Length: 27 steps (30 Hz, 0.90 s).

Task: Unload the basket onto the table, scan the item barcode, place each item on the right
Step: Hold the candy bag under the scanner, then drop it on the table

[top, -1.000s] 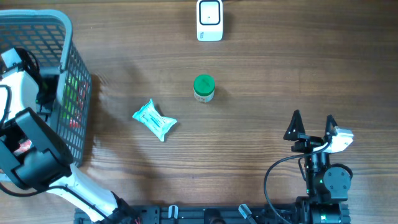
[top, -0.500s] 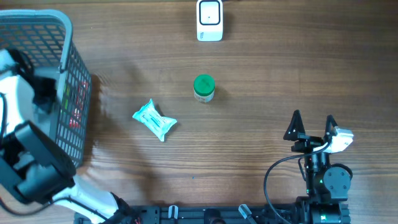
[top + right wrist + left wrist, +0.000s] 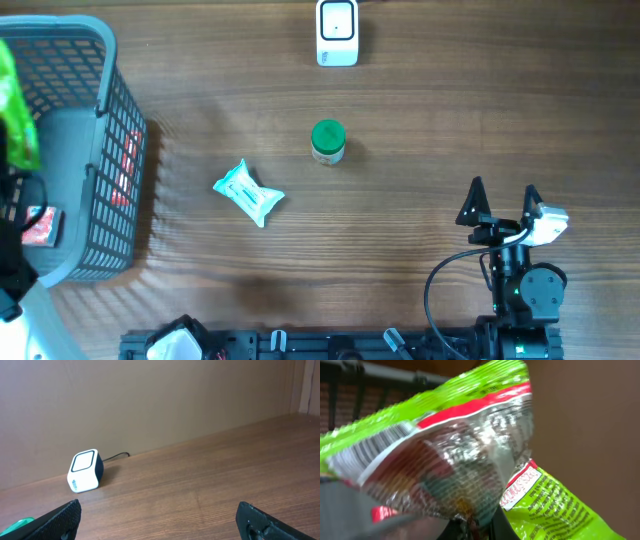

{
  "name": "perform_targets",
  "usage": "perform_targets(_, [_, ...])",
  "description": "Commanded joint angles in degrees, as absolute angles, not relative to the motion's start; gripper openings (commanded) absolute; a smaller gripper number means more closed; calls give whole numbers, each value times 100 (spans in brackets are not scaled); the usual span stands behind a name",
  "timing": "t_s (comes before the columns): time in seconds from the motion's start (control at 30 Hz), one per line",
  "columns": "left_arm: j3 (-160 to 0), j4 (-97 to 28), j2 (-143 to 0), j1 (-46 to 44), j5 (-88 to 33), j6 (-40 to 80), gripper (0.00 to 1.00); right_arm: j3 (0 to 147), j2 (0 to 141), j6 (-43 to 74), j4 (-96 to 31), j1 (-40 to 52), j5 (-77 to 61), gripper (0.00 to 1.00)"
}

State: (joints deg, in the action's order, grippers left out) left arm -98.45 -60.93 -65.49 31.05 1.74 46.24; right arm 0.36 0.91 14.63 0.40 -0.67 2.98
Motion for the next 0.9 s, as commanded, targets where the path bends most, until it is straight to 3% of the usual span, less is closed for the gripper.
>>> perform_targets(0.0, [-9859, -6158, -6604, 2025, -235, 4670, 4, 30, 80, 1367, 60, -45, 237, 100])
perform_targets(0.17, [-9859, -5732, -7312, -676, -228, 3470, 4, 30, 80, 1369, 60, -45, 237, 100])
perform_targets(0.3, [-9859, -5566, -8527, -2692, -401, 1131, 4, 30, 80, 1367, 60, -45, 237, 100])
perform_targets(0.5, [-9859, -5194, -10405, -3927, -1437, -134, 4, 30, 80, 1367, 60, -45, 237, 100])
perform_targets(0.77, [-9848, -4818, -12149, -4388, -2029, 386, 4, 30, 80, 1365, 60, -45, 237, 99])
perform_targets(0.87, [-9848, -4735, -12302, -4375, -921, 2637, 4, 30, 80, 1367, 60, -45, 237, 100])
